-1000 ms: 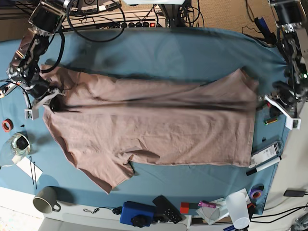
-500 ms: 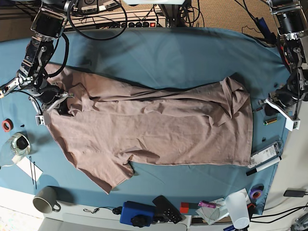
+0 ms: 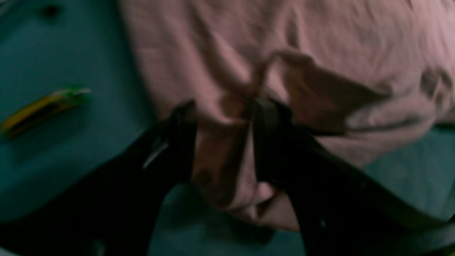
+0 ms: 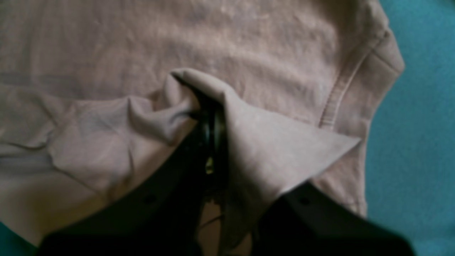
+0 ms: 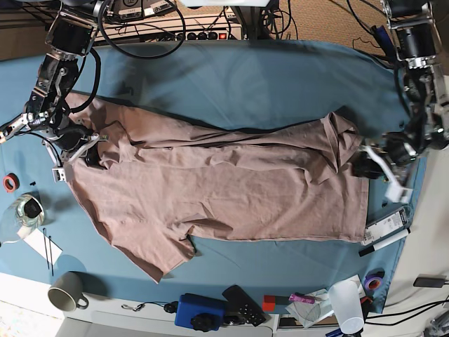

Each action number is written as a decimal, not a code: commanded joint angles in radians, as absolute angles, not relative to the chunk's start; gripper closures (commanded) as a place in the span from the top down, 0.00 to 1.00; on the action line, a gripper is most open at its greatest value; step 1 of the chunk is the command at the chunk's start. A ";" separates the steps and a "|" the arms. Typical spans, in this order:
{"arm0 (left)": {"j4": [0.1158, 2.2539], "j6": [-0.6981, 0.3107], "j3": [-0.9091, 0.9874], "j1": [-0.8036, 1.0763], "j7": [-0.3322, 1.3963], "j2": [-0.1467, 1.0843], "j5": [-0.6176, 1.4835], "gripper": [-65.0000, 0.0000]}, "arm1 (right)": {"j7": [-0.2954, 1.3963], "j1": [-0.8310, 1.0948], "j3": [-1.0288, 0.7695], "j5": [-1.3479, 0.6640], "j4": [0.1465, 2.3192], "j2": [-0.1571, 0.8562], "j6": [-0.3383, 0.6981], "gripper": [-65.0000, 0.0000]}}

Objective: Fold the T-shirt properly
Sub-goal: 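Fold the shoulder edges inward over the shirt body with both grippers, then release the folded edges and raise both grippers, then grasp the folded shirt edges again with both grippers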

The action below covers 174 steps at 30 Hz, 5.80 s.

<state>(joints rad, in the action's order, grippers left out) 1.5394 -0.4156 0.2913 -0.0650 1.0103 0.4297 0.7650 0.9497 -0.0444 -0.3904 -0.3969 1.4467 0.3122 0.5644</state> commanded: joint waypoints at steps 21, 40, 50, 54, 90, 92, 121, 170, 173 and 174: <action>1.555 -0.336 0.192 -0.084 1.056 0.369 0.707 0.37 | 0.944 -0.064 -0.393 -0.391 1.462 0.330 0.563 0.00; 1.635 -0.270 0.237 -0.103 1.125 0.397 0.642 0.00 | 0.942 -0.064 -0.394 -0.384 1.462 0.330 0.563 0.00; 1.638 -0.289 0.297 -0.106 1.008 0.432 0.646 0.00 | 0.934 -0.064 -0.394 -0.376 1.462 0.330 0.563 0.00; 1.636 -0.289 0.297 -0.122 0.955 0.432 0.570 0.00 | 0.934 -0.064 -0.395 -0.376 1.462 0.330 0.563 0.00; 1.571 -0.288 0.297 -0.114 0.868 0.429 0.406 0.00 | 0.830 -0.186 -0.393 -0.295 1.320 0.330 0.527 0.00; 1.570 -0.288 0.297 -0.114 0.854 0.429 0.376 0.00 | 0.829 -0.188 -0.393 -0.295 1.320 0.330 0.527 0.00; 1.570 -0.335 0.297 -0.164 1.038 0.429 0.588 0.48 | 0.987 -0.285 -0.395 -0.528 1.322 0.392 0.613 0.29; 1.355 -0.342 0.297 -0.137 1.040 0.408 0.705 0.26 | 1.234 0.001 -0.802 -0.681 1.322 0.419 0.612 0.29; 1.355 -0.342 0.297 -0.147 1.041 0.408 0.704 0.26 | 1.234 0.006 -0.799 -0.680 1.320 0.393 0.613 0.29; 1.355 -0.342 0.297 -0.151 1.042 0.408 0.704 0.26 | 1.236 0.006 -0.799 -0.681 1.320 0.381 0.613 0.29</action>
